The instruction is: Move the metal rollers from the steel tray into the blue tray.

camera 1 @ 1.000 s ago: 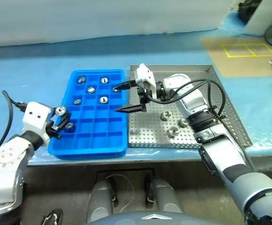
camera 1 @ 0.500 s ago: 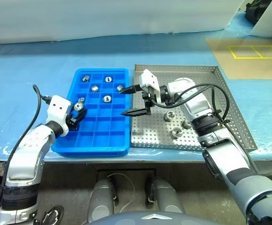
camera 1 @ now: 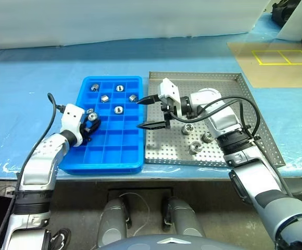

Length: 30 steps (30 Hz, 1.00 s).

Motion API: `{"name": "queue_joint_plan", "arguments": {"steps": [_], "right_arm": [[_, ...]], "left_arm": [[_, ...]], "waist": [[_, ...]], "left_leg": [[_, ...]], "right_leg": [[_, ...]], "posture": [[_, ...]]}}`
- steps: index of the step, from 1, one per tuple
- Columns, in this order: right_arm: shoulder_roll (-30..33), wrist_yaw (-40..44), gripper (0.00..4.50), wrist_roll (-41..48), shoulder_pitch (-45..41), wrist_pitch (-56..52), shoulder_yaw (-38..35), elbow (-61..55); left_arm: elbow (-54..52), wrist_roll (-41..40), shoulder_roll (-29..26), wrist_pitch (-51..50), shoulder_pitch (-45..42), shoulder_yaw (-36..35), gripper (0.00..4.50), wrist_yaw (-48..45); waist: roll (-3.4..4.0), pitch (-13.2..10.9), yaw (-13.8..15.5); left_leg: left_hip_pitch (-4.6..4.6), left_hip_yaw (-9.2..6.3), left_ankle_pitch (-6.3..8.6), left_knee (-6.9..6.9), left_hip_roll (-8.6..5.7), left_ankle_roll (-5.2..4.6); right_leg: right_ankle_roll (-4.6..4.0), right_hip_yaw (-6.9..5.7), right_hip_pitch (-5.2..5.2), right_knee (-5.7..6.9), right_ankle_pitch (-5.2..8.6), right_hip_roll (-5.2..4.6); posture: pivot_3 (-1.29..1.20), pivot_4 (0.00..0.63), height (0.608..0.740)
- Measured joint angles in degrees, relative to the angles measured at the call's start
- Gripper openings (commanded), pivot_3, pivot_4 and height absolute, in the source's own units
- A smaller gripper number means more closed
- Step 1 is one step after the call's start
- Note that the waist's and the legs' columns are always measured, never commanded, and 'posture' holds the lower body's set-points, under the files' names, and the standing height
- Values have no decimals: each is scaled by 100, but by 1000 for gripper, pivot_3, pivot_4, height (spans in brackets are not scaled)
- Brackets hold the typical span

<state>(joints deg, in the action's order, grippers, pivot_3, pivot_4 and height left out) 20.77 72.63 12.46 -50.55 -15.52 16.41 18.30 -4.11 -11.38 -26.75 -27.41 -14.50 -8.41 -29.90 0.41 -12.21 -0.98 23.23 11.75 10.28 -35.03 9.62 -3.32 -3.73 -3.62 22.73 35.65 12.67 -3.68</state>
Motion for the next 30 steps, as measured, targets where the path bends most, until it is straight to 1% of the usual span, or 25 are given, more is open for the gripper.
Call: {"name": "queue_joint_plan", "arguments": {"steps": [7,10,13,15,20,22,26,30], "right_arm": [[93,-54,4500,0,64,-54,0,-115],[112,-102,4500,0,107,-75,0,-117],[125,-146,4500,0,121,-75,0,-118],[125,-156,4500,0,123,-75,0,-118],[122,-175,4500,-4,123,-69,0,-118],[121,-196,4500,-4,123,-70,-1,-118],[148,-296,4500,6,123,-143,-81,-132],[307,-447,4500,7,172,-208,-288,-265]], "left_arm": [[45,2,7,75,-24,142,2183,-75],[30,-81,-25,79,17,129,2933,-172],[-2,-118,-124,82,57,62,3916,-213],[-31,-105,-205,105,63,85,3916,-237],[-172,-220,-199,47,-34,158,3916,-352],[-292,-301,-236,4,-239,161,3916,-437],[-541,-668,-427,-120,-1045,279,3916,-974],[-226,-838,-464,-180,-1618,687,3916,-1624]], "waist": [[0,0,-10],[-1,0,-16],[-1,1,-10],[-1,1,-8],[-1,1,-7],[-1,1,-6],[-1,1,-23],[-1,1,-94]], "left_leg": [[-1,0,0,0,1,-1],[-1,1,0,0,1,-1],[-1,1,0,0,1,-1],[-1,1,1,0,0,-1],[1,1,0,0,2,0],[0,1,-2,0,4,2],[-1,5,-2,-2,0,2],[0,8,-2,0,0,0]], "right_leg": [[-1,0,0,0,1,1],[-1,0,0,-1,1,1],[-1,0,-1,-1,1,1],[-1,1,-3,-3,1,1],[-1,1,2,-1,1,3],[-1,1,1,2,1,4],[-2,7,0,3,1,4],[-2,10,3,0,1,5]], "posture": [[-376,150,740],[-378,150,740],[-377,150,740],[-378,150,740],[-398,150,740],[-422,150,740],[-489,150,740],[-583,150,740]]}}
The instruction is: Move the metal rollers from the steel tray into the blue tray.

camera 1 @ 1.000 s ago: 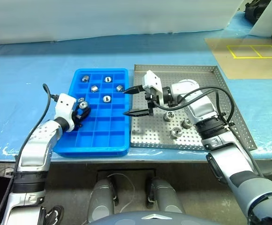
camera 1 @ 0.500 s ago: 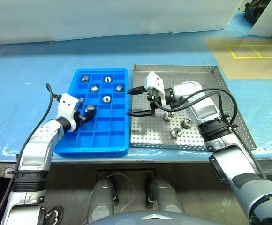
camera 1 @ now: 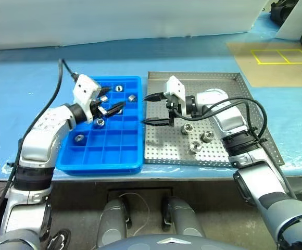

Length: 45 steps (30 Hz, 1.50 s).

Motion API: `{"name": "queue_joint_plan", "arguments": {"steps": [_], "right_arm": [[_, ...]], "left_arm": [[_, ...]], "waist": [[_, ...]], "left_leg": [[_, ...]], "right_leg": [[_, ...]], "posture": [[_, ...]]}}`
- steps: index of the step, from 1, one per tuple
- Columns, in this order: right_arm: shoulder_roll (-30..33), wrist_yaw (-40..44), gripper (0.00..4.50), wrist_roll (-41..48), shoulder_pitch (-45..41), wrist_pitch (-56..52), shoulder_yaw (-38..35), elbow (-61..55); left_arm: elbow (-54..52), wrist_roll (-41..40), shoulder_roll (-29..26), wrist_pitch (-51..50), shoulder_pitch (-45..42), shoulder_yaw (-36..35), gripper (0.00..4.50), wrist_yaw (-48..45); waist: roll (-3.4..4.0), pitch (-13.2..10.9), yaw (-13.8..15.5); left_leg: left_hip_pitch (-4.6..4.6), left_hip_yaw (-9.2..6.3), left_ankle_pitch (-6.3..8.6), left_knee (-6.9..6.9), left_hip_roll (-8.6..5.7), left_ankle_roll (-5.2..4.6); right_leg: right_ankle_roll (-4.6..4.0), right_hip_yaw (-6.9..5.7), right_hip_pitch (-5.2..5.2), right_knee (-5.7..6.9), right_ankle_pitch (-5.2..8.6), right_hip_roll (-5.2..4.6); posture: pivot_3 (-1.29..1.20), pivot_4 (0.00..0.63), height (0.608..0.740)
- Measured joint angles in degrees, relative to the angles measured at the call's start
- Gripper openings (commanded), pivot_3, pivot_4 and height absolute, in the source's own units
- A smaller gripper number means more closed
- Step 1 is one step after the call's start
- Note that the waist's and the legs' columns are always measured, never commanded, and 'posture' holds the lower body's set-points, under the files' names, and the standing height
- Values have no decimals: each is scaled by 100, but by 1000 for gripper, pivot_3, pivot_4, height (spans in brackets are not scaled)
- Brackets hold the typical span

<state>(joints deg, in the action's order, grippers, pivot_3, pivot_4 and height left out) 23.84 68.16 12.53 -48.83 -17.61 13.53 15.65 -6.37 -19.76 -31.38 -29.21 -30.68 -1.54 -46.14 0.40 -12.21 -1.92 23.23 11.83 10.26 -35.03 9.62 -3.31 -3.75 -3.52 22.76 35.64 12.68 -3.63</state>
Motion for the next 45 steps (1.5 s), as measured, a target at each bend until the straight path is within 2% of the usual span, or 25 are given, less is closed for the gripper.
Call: {"name": "queue_joint_plan", "arguments": {"steps": [4,8,15,21,26,31,40,45], "right_arm": [[274,-286,4500,6,249,-179,-283,-390],[599,-618,4500,83,683,-541,-637,-1005],[1200,-1058,4500,415,1744,-1417,-1190,-2505],[1329,-1514,4500,627,2163,-1947,-1430,-3286],[1461,-1790,4500,728,2337,-2155,-1561,-3501],[1474,-1955,4500,796,2461,-2171,-1562,-3662],[1401,-2012,4500,794,2370,-2083,-1411,-3469],[1360,-1959,4500,789,2208,-1915,-1261,-3228]], "left_arm": [[869,71,133,188,-548,579,3916,-656],[2304,497,596,938,-1126,1091,3916,-1051],[4542,1012,1477,2088,-2262,1364,3916,-1492],[5855,1354,2108,2801,-2802,1488,3916,-1870],[6163,1543,2103,2963,-2857,1521,3916,-2281],[6174,1618,1830,2990,-2858,1486,3916,-2576],[5426,1554,1197,2630,-2528,1281,3916,-2880],[5111,1618,1140,2478,-2085,1360,3916,-2899]], "waist": [[0,0,-141],[-1,1,-366],[-4,3,-1011],[-5,4,-1628],[-4,4,-2081],[-4,4,-2372],[-4,4,-2509],[-3,4,-2522]], "left_leg": [[3,3,1,0,1,-4],[11,4,-4,-3,1,-33],[60,-2,24,-6,-7,-82],[88,-7,42,-11,-23,-111],[92,-30,42,-10,-22,-111],[82,-38,50,-13,-31,-122],[84,-43,58,-12,-48,-136],[89,-50,65,-12,-76,-159]], "right_leg": [[1,13,2,-6,0,12],[1,22,4,-19,0,20],[20,18,11,-92,-11,26],[60,5,12,-132,-22,23],[97,-27,-17,-182,-30,25],[122,-42,-48,-214,-24,14],[98,-64,-58,-217,-42,-16],[108,-89,-67,-216,-37,-57]], "posture": [[-699,150,740],[-835,150,740],[-978,150,740],[-1043,150,740],[-1052,150,740],[-1031,150,740],[-981,150,740],[-964,150,740]]}}
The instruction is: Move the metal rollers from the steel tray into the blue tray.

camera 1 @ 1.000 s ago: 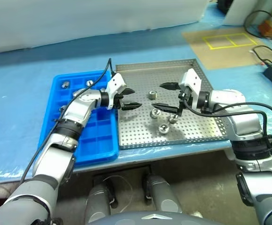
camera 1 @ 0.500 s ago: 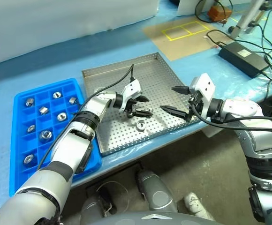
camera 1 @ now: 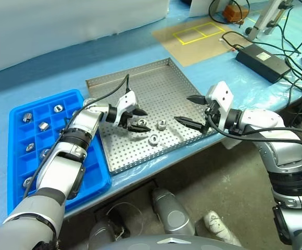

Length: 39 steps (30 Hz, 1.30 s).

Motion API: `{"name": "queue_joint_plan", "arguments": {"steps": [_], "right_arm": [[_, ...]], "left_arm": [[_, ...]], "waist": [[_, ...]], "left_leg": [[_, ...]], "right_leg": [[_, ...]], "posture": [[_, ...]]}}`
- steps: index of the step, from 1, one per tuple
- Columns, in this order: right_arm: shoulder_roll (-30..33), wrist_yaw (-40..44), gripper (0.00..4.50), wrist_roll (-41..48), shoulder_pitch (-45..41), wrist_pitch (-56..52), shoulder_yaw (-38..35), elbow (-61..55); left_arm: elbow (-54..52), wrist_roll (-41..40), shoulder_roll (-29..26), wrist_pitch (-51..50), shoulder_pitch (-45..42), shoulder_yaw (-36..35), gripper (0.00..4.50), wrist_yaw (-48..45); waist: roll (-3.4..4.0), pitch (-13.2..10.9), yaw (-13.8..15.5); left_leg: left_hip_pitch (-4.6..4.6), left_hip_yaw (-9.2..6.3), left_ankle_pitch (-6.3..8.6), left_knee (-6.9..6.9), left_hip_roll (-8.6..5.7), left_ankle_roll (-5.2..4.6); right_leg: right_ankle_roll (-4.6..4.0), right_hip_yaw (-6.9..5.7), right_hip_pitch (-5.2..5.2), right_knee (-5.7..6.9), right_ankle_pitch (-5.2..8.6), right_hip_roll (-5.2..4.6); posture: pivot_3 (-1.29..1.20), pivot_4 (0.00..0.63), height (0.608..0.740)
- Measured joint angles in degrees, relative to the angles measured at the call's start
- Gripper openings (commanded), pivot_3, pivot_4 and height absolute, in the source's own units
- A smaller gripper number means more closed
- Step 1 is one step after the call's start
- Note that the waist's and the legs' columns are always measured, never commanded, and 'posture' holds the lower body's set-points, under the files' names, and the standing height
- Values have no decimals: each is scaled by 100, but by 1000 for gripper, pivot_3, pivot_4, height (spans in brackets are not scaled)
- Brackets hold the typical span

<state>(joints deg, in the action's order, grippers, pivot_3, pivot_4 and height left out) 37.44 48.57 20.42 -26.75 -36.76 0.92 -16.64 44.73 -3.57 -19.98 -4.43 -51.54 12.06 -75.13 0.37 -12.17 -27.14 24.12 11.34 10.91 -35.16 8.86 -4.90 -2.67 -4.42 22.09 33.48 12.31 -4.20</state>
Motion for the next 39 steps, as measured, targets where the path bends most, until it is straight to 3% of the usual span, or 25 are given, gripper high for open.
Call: {"name": "queue_joint_plan", "arguments": {"steps": [18,23,24,28,34,39], "right_arm": [[11,-47,4500,-21,-53,159,86,142],[21,-89,4500,-21,-50,159,86,142],[21,-94,4500,-22,-51,160,86,143],[20,-89,4500,-21,-51,173,86,143],[1,-6,4500,-22,-114,228,181,198],[-83,86,4500,-39,-305,370,281,434]], "left_arm": [[933,441,307,498,-175,26,3916,861],[1165,489,346,668,-245,-34,2699,1066],[1181,505,347,698,-252,-34,2699,1122],[1180,512,327,779,-239,-38,1786,1113],[1080,520,86,808,-182,-80,1786,1146],[101,393,-278,615,207,-223,1786,1048]], "waist": [[0,0,-52],[0,0,-61],[0,0,-63],[0,0,-66],[0,0,-66],[0,0,-56]], "left_leg": [[2,0,14,-22,-23,-32],[0,0,14,-23,-23,-32],[1,-1,14,-23,-23,-32],[4,-1,16,-23,-23,-35],[6,-1,16,-23,-22,-36],[9,-1,16,-22,-21,-37]], "right_leg": [[19,-2,-14,-1,2,-26],[22,-2,-16,-1,1,-26],[23,-3,-16,-1,2,-26],[25,-3,-14,-3,3,-26],[25,-3,-12,-2,3,-26],[24,-4,-10,0,2,-27]], "posture": [[-989,150,740],[-981,150,740],[-977,150,740],[-962,150,740],[-926,150,740],[-873,150,740]]}}
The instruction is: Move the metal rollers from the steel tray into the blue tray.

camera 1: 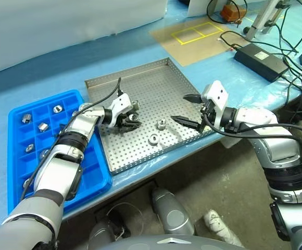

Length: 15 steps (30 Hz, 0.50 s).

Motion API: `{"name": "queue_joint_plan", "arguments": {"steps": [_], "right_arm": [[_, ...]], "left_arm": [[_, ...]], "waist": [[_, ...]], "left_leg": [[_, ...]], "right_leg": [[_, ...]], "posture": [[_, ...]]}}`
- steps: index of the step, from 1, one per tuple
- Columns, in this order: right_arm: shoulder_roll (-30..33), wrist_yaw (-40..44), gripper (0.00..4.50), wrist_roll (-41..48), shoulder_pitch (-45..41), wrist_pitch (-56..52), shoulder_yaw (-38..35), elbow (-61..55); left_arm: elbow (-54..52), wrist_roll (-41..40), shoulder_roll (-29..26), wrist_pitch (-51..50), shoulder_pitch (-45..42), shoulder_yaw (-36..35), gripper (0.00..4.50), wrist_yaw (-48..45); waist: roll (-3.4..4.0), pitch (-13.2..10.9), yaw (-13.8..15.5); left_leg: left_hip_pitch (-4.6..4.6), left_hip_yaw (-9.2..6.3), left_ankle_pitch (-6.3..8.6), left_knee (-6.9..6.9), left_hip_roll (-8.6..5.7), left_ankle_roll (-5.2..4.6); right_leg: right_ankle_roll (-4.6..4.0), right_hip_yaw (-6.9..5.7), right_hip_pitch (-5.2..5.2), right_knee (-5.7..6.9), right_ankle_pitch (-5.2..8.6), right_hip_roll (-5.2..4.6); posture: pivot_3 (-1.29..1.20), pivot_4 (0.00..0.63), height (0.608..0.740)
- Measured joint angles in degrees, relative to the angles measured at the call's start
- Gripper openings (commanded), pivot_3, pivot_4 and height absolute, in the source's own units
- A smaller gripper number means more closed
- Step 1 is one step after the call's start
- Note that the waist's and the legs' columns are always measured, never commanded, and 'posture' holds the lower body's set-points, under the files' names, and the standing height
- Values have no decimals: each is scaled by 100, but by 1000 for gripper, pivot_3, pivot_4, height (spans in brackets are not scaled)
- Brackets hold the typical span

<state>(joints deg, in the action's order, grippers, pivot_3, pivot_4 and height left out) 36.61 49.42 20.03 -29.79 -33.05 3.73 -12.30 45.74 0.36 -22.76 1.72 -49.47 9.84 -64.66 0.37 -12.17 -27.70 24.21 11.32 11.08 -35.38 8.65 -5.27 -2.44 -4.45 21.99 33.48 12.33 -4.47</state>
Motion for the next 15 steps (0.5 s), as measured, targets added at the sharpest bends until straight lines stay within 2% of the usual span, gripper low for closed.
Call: {"name": "queue_joint_plan", "arguments": {"steps": [4,8,12,15], "right_arm": [[-136,170,4500,-37,-276,146,181,289],[-674,387,4500,-42,-759,329,476,794],[-1099,718,4500,-144,-1138,693,871,1372],[-1378,1017,4500,-235,-1475,994,1027,1889]], "left_arm": [[-1776,-296,-188,-473,609,-301,1786,269],[-3709,-620,-296,-1280,1326,-626,1786,793],[-4721,-774,-582,-1954,2080,-891,1786,1240],[-5415,-878,-670,-2345,2694,-1320,1786,1696]], "waist": [[0,0,15],[-1,0,23],[1,-1,85],[1,-1,284]], "left_leg": [[2,0,-1,-1,3,-1],[-8,-1,-7,-4,3,-7],[-12,-8,-22,-8,3,5],[-13,-12,-30,-11,3,11]], "right_leg": [[-1,-5,5,18,1,-6],[-2,-9,3,35,0,-13],[-3,-13,6,60,0,-14],[-6,-12,13,85,1,-17]], "posture": [[-784,150,740],[-674,150,740],[-533,150,740],[-453,150,740]]}}
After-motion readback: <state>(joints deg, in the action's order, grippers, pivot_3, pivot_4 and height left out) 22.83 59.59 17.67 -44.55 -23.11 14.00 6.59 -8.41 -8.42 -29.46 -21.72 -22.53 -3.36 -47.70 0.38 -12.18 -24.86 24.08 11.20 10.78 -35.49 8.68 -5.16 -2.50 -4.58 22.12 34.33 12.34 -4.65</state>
